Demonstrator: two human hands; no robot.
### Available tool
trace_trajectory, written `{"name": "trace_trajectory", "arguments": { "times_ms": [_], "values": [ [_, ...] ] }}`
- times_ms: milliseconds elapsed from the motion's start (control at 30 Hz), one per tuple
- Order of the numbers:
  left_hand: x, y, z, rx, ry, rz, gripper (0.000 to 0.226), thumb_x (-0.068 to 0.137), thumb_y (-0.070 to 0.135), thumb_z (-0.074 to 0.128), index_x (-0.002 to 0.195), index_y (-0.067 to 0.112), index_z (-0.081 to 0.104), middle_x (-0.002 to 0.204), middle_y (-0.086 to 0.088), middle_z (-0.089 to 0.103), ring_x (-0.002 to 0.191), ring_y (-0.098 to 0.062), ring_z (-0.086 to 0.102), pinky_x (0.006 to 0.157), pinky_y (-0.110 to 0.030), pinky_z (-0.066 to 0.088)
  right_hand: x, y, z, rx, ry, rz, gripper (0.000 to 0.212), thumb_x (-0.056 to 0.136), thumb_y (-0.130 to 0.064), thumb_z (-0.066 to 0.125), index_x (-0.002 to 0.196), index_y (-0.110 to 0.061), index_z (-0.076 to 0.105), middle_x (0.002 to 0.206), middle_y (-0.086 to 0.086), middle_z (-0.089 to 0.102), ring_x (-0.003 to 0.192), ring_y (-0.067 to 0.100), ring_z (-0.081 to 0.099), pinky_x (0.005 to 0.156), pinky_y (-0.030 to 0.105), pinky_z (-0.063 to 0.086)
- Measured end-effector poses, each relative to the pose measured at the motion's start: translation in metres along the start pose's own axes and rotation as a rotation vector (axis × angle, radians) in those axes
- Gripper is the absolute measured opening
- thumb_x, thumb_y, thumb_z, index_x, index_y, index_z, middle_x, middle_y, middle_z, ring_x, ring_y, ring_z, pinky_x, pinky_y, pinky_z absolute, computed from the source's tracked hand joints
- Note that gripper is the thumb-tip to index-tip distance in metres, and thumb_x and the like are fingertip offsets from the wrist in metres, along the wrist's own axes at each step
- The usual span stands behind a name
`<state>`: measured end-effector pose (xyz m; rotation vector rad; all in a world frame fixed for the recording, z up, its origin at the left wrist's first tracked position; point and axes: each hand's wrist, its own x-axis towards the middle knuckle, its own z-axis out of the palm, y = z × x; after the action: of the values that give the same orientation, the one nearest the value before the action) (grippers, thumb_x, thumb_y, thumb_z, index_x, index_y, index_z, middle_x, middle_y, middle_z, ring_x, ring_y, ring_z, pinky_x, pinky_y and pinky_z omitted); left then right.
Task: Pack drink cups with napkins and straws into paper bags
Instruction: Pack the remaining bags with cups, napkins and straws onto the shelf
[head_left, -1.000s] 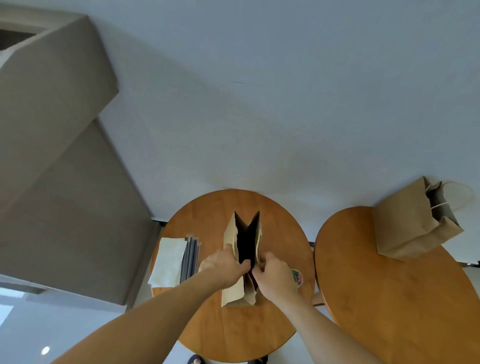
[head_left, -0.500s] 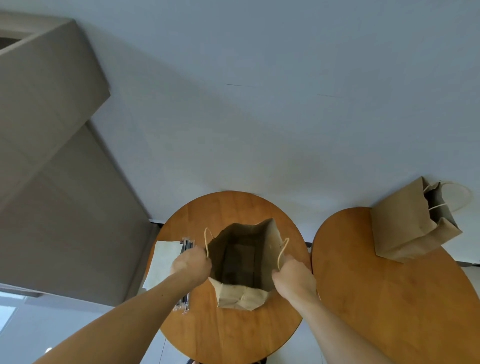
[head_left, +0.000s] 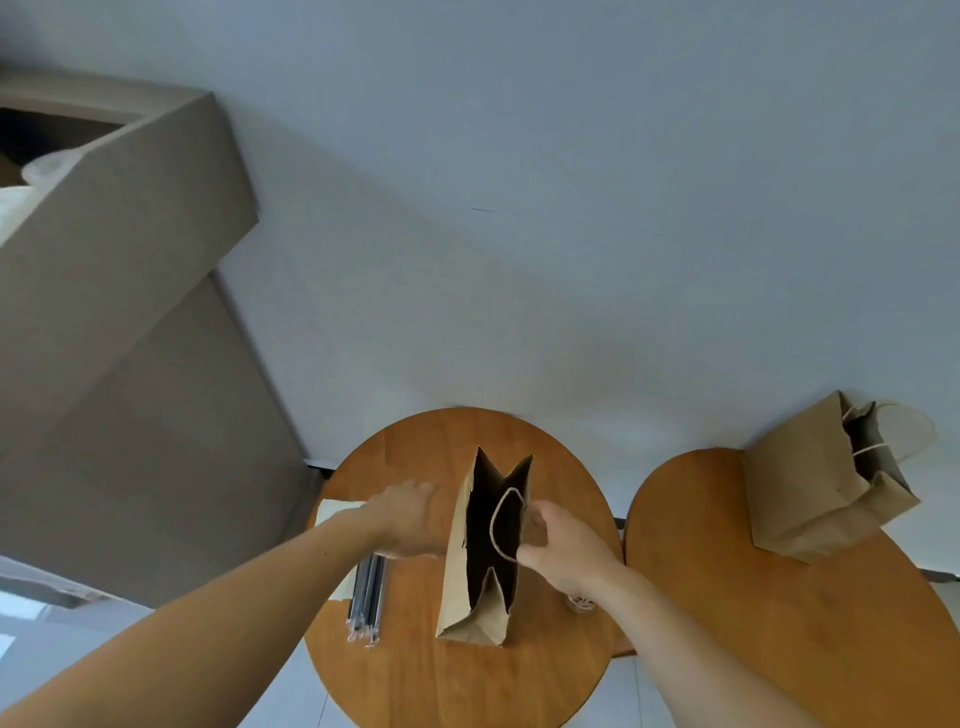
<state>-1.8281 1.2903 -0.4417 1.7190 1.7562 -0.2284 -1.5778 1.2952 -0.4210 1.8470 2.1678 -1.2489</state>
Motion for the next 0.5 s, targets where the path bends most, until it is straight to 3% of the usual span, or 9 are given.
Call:
{"name": "trace_trajectory", "arguments": {
  "times_ms": [133,267,500],
  "values": [
    [-0.003,0.02,-0.027,0.107,0.212,0.013,0.09,0.079,0.06,0.058,0.153,0.025,0.021,0.16,-0.004,0.026,0.147,-0.028,0.022,0.115,-0.048,0.028,0.005,-0.027,-0.024,-0.106,0.132,-0.114,0.064,0.095,-0.041,0.053,0.152,-0.027,0.029,0.158,-0.005,0.031,0.145,0.02,0.032,0.114,0.038,0.033],
    [-0.006,0.034,-0.053,0.143,0.34,-0.002,0.083,0.082,0.054,0.056,0.152,0.023,0.025,0.157,-0.004,0.031,0.145,-0.026,0.026,0.114,-0.048,0.03,0.013,-0.049,-0.043,-0.208,0.174,-0.208,0.063,0.098,-0.039,0.048,0.154,-0.022,0.025,0.162,-0.002,0.024,0.149,0.019,0.022,0.118,0.038,0.025],
    [-0.035,0.033,-0.112,0.183,0.49,-0.103,0.076,0.089,0.05,0.054,0.153,0.023,0.023,0.159,-0.003,0.027,0.146,-0.025,0.022,0.116,-0.046,0.026,0.035,-0.101,-0.079,-0.296,0.206,-0.415,0.062,0.098,-0.043,0.047,0.152,-0.018,0.029,0.158,0.0,0.03,0.146,0.02,0.026,0.118,0.039,0.028]
  ]
}}
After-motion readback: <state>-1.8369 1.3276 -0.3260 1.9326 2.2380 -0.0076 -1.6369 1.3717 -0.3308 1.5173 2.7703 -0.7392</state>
